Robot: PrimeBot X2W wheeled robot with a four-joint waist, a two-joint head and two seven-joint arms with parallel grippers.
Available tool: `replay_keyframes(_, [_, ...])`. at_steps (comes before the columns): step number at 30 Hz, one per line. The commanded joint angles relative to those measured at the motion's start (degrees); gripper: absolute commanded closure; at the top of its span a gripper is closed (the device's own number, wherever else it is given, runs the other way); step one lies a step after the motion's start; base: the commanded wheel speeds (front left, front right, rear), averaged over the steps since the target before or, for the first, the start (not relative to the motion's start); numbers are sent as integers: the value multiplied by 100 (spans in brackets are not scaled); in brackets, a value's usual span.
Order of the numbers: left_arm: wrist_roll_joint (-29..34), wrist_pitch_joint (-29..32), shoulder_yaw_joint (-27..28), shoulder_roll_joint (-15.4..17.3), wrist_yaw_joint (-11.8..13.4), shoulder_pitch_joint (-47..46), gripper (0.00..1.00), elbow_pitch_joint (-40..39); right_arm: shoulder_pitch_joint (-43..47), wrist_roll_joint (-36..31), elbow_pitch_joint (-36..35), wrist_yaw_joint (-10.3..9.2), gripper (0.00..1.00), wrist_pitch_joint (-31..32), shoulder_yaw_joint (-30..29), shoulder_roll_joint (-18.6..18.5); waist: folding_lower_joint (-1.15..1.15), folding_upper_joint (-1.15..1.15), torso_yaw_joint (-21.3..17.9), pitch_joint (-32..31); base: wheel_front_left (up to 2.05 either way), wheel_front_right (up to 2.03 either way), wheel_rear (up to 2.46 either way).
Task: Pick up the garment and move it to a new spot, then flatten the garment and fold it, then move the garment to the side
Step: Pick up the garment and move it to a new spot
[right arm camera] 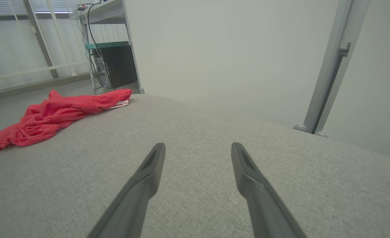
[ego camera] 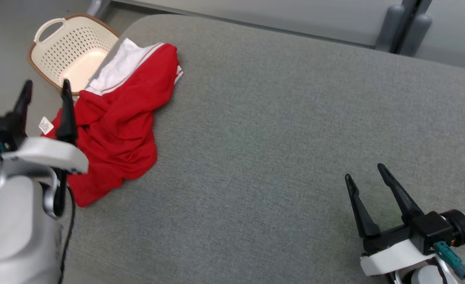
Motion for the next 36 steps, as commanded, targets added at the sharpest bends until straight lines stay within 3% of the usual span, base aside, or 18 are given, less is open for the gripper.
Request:
replay_keyframes(1, [-47,123,55,119,-23,-449,0,234,-118,-34,-15,-4,0,-31,-8,-93,0,0,-287,577,0,0,0])
replay_keyframes(7, [-585,1396,322,667,-175,-2381,0,2064,-557,-156,-158,-4,0,-31,-8,-365,0,0,-759,1318,0,0,0])
replay_keyframes(10, [-846,1815,343,783,-254,-3056,0,2763,-651,-210,-212,-4,0,-31,-56,-431,0,0,-913,1574,0,0,0])
replay_keyframes(14, [-1473,1963,359,566,-319,-3720,0,3384,-651,-237,-202,-9,0,-10,-148,-445,0,0,-1022,1821,0,0,0])
replay_keyframes(16, [-1713,2104,121,510,-322,-3770,0,3608,-674,-255,-186,-10,0,3,-132,-431,0,0,-1111,1927,0,0,0])
replay_keyframes(23, [-1724,2215,-750,978,-321,-3622,0,4272,-702,-288,-181,-17,0,25,-247,-346,0,0,-1400,2184,0,0,0])
replay_keyframes(30, [-1922,2387,-891,1084,-320,-3486,0,4915,-747,-289,-135,-24,0,43,-270,-289,0,0,-1532,2298,0,0,0])
replay_keyframes(31, [-1956,2458,-912,1096,-316,-3435,28,4968,-764,-278,-128,-24,0,43,-262,-277,0,0,-1545,2299,0,0,0])
replay_keyframes(33, [-2136,2383,-810,1106,-315,-3392,100,5001,-780,-268,-113,-24,0,44,-261,-252,0,0,-1556,2289,0,0,0])
replay_keyframes(36, [-2854,2107,-389,937,-322,-3395,100,4749,-777,-245,-56,-24,0,43,-221,-165,0,0,-1568,2193,0,0,0])
